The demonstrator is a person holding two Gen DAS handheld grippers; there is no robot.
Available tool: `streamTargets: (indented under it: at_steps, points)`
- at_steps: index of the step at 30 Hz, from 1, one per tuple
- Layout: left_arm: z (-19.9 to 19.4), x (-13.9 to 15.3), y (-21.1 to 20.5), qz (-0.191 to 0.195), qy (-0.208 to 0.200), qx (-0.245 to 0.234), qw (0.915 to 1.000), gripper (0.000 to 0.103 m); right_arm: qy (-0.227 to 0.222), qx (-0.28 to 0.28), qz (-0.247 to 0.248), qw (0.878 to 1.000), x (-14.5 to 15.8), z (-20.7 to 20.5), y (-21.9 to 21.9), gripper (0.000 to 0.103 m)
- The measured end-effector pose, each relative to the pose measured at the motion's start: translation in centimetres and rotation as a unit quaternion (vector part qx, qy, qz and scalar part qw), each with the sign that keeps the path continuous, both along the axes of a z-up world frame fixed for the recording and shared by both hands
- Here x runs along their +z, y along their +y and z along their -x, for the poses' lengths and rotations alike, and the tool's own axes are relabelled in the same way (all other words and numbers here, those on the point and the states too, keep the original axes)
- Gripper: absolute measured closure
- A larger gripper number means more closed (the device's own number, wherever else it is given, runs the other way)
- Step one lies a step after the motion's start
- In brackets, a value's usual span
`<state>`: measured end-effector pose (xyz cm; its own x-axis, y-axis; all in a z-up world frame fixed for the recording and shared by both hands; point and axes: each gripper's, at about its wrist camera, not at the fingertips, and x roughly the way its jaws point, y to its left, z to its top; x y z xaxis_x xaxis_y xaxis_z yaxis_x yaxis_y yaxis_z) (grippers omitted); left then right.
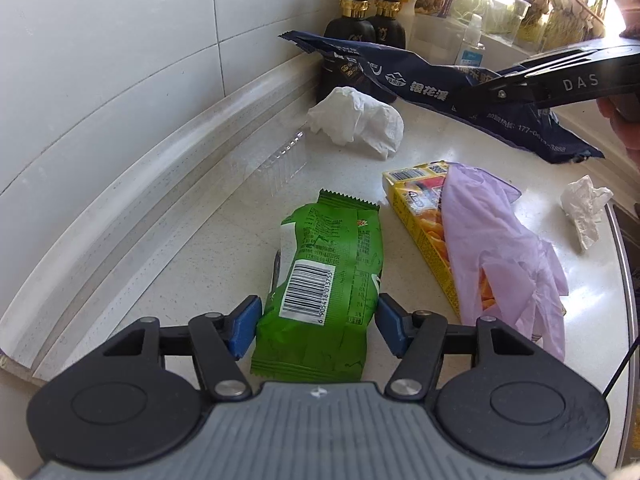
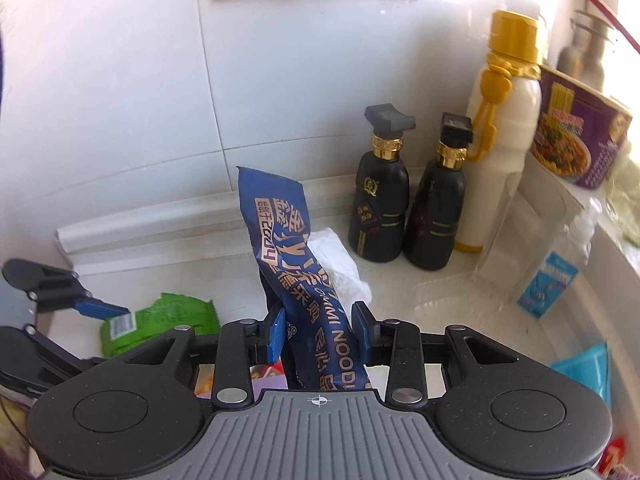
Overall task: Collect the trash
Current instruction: 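Close left tool on the green snack packet while right tool grasps the blue noodle packet, then carry the green and blue packets down over the cream bin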
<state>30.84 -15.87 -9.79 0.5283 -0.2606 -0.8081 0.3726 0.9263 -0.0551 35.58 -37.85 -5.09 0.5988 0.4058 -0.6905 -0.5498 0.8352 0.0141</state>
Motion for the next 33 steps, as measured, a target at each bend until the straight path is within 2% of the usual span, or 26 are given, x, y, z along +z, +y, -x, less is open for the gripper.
streamTargets:
  at_steps: [4,8,15,21,33]
  points:
    - [1.0,0.6,0.2,0.011,-0.003,0.015,0.9998,0.051,0.016,-0.017,-0.036,0.999,0.4,1.1,-0.7,0.069]
    - [1.9,1.0,0.7,0.029,-0.003,0.033,0.9990,0.052,0.037,-0.036,-0.072,0.996,0.6,2.6,-1.4,0.069]
    - [3.7,1.9,1.5,0.037,-0.001,0.059,0.9976,0.052,0.056,-0.058,-0.104,0.991,0.5,5.4,-2.1,0.069]
    - [6.0,2.9,2.4,0.058,-0.005,0.083,0.9948,0.052,0.075,-0.071,-0.139,0.985,0.4,7.7,-2.6,0.069]
    - [11.2,3.6,4.3,0.082,-0.005,0.124,0.9889,0.052,0.107,-0.080,-0.155,0.979,0.4,12.7,-2.0,0.069]
